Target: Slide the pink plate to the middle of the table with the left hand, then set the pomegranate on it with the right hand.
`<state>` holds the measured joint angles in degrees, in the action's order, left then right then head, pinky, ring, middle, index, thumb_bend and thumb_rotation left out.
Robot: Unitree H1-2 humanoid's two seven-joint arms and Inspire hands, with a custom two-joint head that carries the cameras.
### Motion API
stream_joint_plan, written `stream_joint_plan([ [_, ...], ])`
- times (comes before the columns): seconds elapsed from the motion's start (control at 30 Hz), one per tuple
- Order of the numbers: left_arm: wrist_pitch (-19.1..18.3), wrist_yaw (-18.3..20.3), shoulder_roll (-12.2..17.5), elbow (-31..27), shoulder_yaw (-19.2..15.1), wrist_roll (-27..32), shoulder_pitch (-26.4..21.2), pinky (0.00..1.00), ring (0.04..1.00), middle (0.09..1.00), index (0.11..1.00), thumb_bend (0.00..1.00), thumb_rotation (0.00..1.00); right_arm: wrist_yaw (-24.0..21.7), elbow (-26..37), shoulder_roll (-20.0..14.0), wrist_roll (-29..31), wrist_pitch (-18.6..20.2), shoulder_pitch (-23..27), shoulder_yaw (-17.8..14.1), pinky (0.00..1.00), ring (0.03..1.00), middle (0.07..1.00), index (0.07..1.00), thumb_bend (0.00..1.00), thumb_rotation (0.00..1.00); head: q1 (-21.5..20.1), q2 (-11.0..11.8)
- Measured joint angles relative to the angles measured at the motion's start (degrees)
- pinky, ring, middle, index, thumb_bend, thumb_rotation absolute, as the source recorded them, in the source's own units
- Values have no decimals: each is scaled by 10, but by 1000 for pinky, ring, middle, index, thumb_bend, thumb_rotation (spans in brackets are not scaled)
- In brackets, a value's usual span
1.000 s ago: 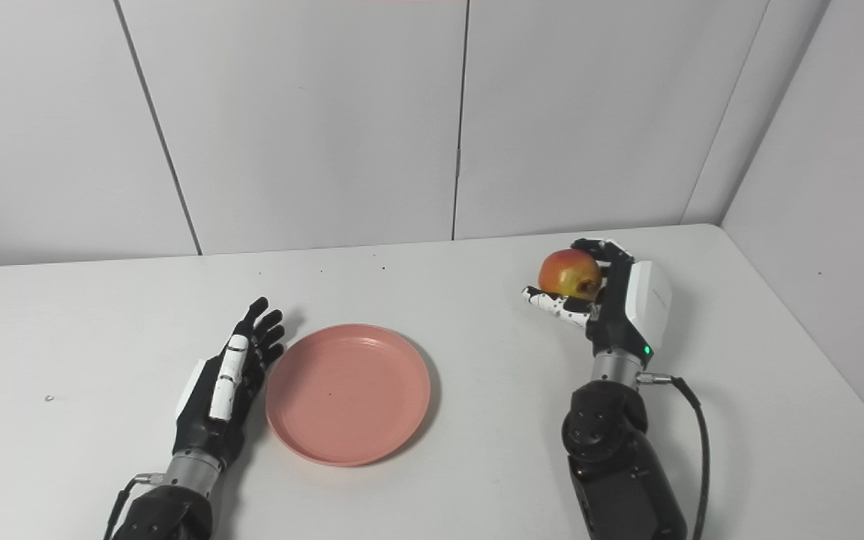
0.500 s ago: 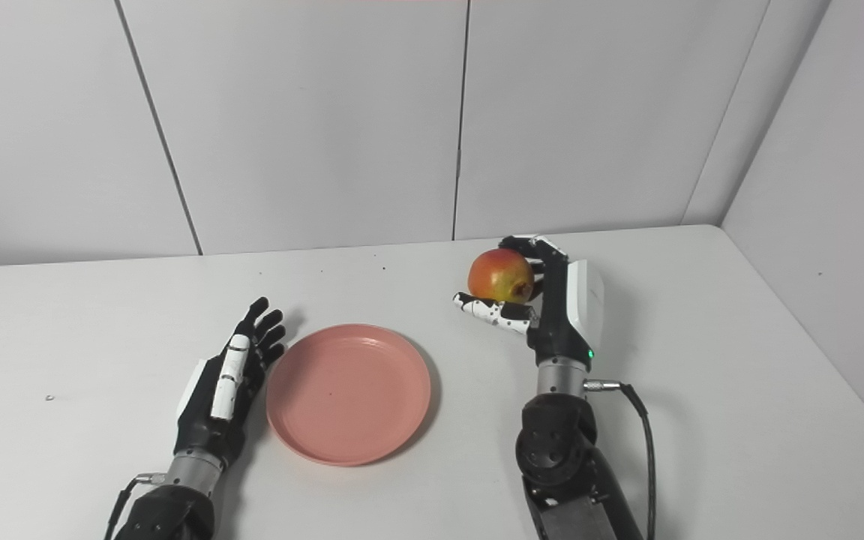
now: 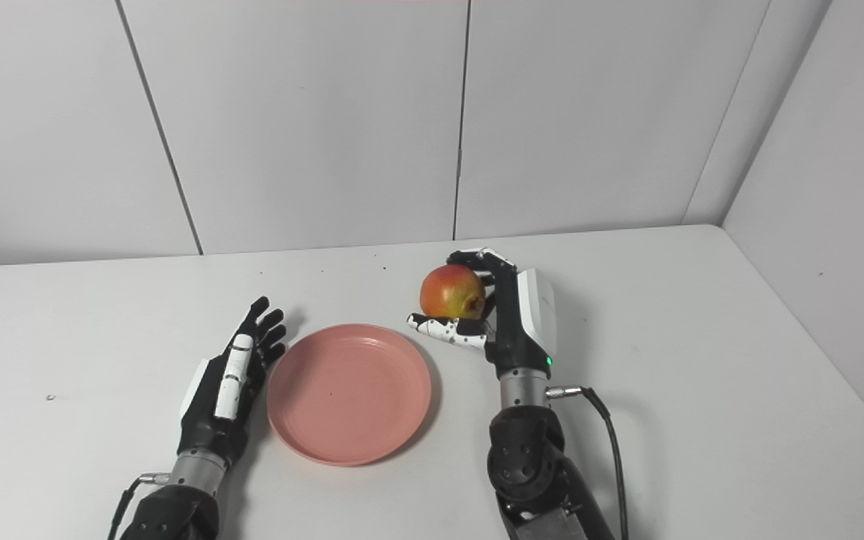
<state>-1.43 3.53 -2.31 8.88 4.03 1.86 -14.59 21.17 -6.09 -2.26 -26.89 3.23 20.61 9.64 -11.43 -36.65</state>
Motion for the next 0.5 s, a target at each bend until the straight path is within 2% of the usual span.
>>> stream_joint_plan([
  [0.17, 1, -4, -2, 1, 2, -8, 0, 925, 933, 934, 935, 443, 1000, -6, -12, 6, 0, -17, -3, 11, 316, 385, 491, 539, 509, 0, 10, 0],
  [0.37, 2, -11, -6, 2, 2, -10, 0, 920, 932, 932, 932, 448, 1000, -11, -14, 13, -3, -20, -8, 26, 284, 373, 462, 547, 508, 0, 30, 0],
  [0.5, 2, -15, -7, 2, 5, -14, 0, 916, 930, 930, 930, 440, 1000, -23, -14, 17, -3, -26, -10, 36, 302, 381, 461, 545, 508, 0, 33, -2],
])
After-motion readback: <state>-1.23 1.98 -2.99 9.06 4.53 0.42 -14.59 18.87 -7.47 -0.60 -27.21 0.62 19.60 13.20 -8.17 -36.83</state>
